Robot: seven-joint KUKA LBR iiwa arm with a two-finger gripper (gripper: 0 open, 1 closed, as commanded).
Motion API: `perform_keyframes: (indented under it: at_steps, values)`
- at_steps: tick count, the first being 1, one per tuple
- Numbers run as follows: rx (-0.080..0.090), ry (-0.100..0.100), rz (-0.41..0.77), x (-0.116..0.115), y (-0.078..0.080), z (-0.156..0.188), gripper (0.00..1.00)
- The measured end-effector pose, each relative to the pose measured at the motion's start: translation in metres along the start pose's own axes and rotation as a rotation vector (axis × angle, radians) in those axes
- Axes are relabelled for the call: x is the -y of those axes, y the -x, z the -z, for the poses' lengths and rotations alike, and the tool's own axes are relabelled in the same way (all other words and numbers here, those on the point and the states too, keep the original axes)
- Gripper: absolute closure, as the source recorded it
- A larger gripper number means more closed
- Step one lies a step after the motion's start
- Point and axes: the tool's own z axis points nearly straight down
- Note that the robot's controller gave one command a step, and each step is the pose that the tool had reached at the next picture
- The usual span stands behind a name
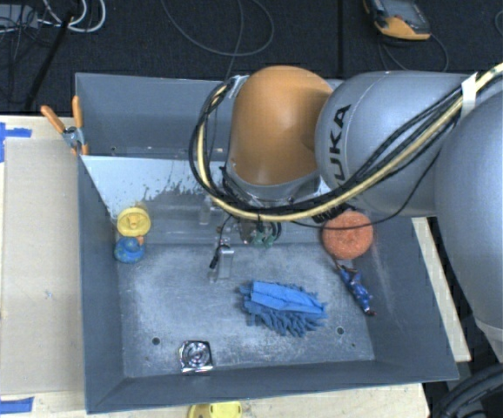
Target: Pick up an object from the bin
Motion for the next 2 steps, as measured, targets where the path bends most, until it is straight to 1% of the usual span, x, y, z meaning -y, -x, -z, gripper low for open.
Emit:
perform_keyframes:
  at_steps: [1,2]
  values:
    - [0.006,0.001,-0.003,0.001,0.001,0.005,0.0]
    - [0.007,0.002,-0.051,0.023,-0.017,-0.009,0.0]
